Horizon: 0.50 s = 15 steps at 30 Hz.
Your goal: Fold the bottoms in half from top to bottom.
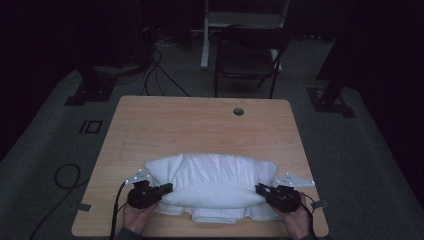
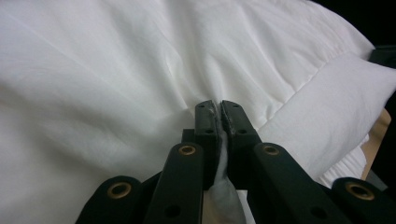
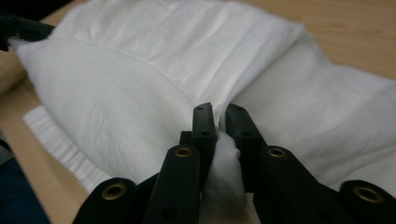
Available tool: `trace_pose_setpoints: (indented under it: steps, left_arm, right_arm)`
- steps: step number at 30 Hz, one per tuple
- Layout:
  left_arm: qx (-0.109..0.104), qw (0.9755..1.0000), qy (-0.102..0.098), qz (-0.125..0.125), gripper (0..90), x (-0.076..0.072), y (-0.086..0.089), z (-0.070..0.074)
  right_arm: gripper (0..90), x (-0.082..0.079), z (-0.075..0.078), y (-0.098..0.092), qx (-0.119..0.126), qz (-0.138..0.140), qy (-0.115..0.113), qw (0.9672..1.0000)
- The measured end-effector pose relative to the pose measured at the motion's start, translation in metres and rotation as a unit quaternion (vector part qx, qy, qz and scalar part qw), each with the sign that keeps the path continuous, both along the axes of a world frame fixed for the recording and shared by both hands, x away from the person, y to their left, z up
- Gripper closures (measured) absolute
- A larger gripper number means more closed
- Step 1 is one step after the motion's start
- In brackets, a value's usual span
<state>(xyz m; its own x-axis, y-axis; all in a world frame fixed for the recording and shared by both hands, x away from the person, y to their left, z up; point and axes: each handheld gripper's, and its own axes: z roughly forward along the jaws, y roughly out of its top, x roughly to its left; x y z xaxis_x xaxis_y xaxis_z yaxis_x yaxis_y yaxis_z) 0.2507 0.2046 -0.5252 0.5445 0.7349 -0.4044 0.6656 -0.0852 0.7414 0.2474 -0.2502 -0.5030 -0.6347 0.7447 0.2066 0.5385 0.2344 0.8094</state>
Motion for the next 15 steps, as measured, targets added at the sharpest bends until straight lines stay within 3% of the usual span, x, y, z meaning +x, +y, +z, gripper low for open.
trace_pose_setpoints:
  steps: [3,5,7,8,13,15]
  left_arm:
    - [0.033,0.9994,0.011,-0.007,84.7,-0.007,-0.004,-0.005]
    - [0.044,0.9987,0.023,-0.01,84.2,-0.008,-0.007,-0.014]
    - [0.044,0.9987,0.023,-0.01,83.9,-0.008,-0.007,-0.014]
    - [0.065,0.9972,0.036,-0.008,83.4,-0.006,-0.015,-0.028]
    - [0.079,0.9964,0.03,-0.002,83.8,0.006,-0.02,-0.029]
    - [0.085,0.996,0.025,0.006,83.8,0.013,-0.021,-0.029]
  right_arm:
    - [80.7,-0.009,-0.006,0.002,-0.021,0.025,0.016,0.9993]
    - [80.6,-0.011,-0.016,0.006,-0.043,0.034,0.04,0.9977]
    - [80.6,-0.011,-0.021,0.008,-0.053,0.035,0.046,0.9969]
    - [79.7,-0.005,-0.033,0.013,-0.069,0.039,0.066,0.9947]
    - [79.7,0.011,-0.039,0.028,-0.115,0.038,0.053,0.9912]
    - [79.7,0.02,-0.039,0.031,-0.119,0.032,0.047,0.9913]
